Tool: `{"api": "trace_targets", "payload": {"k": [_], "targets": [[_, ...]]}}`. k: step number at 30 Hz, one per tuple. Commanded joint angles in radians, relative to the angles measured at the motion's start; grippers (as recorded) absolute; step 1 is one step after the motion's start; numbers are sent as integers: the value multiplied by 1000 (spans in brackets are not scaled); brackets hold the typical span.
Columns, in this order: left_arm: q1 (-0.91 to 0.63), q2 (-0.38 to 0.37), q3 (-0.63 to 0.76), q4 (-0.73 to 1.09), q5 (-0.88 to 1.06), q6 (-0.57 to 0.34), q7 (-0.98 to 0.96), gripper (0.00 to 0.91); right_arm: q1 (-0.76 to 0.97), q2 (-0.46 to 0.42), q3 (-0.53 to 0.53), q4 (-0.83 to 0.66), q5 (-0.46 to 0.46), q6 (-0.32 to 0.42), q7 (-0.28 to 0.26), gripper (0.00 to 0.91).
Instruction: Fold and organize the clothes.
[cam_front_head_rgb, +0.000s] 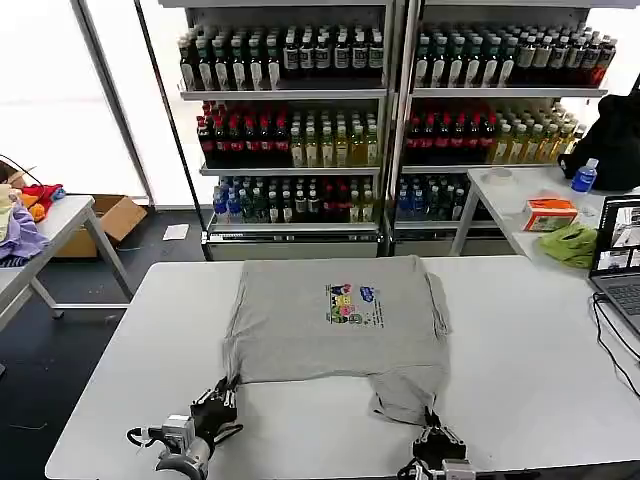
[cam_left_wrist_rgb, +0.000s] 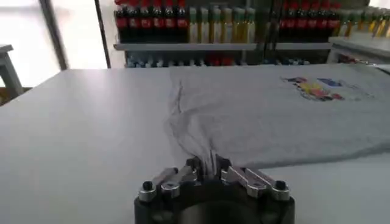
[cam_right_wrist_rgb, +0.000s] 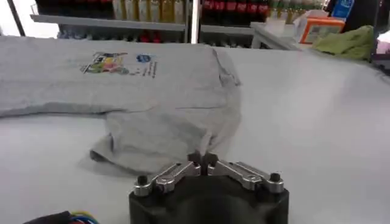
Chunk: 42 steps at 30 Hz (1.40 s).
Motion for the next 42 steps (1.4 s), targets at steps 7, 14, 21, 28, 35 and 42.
{"api": "trace_targets", "payload": {"k": [7,14,21,28,35,42], "targets": [[-11,-5,-19,-50,-42,-37,-2,0,23,-1,36,79,-18,22,-30,0],[-42,-8,-35,-50,-76,-74,-7,10,102,-3,87,99,-22,54,-65,0],[-110,2,-39,-22,-111,-78,-12,0,227,-3,103,37,-51,68,-109,0],[-200,3,-20,48,-139,-78,-21,10,383,5,97,-58,-74,41,-122,0],[-304,13,15,131,-155,-75,-22,0,521,4,78,-188,-94,5,-131,0],[-395,18,50,251,-183,-58,-33,0,625,8,61,-308,-74,-10,-156,0]]}}
